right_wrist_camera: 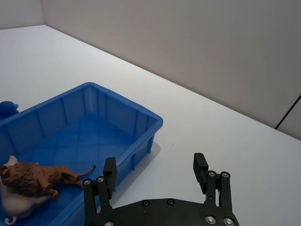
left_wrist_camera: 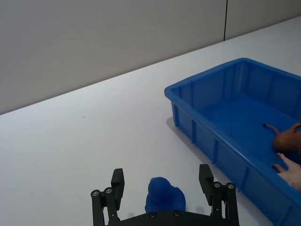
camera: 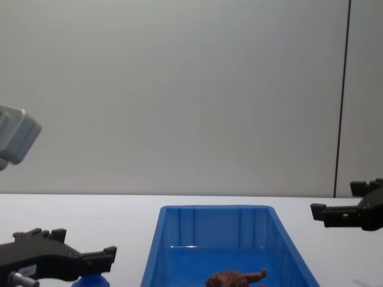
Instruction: Pick up the two dolls from the table and place them into the box.
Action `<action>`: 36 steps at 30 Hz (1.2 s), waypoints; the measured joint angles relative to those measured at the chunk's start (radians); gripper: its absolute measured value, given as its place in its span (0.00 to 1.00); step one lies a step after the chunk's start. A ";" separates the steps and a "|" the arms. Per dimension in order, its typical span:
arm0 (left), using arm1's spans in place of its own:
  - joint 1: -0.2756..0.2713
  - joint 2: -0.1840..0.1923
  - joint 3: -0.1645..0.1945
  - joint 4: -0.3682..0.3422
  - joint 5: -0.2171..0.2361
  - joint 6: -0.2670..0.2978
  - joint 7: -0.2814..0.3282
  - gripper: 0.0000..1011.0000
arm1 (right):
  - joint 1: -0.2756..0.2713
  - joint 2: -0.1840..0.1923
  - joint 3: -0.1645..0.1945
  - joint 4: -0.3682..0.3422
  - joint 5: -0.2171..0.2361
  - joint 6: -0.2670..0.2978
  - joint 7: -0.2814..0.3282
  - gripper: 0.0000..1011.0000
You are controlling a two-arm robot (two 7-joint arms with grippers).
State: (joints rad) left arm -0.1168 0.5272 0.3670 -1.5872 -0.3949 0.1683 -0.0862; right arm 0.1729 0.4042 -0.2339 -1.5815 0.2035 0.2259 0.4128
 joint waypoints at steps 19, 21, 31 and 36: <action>-0.082 -0.032 -0.008 0.155 0.011 0.033 -0.183 0.99 | 0.000 0.000 0.000 0.000 0.000 0.000 0.000 0.99; -0.092 -0.036 -0.008 0.169 0.016 0.040 -0.201 0.99 | 0.000 0.000 0.000 0.000 0.000 0.000 0.000 0.99; -0.125 -0.051 -0.008 0.213 0.030 0.091 -0.246 0.87 | 0.000 0.000 0.000 0.000 0.000 0.000 0.000 0.99; -0.136 -0.054 -0.008 0.224 0.033 0.118 -0.258 0.71 | 0.000 0.000 0.000 0.000 0.000 0.000 0.000 0.99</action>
State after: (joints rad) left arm -0.2529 0.4727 0.3586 -1.3634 -0.3616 0.2867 -0.3437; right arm 0.1728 0.4042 -0.2340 -1.5816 0.2034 0.2261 0.4128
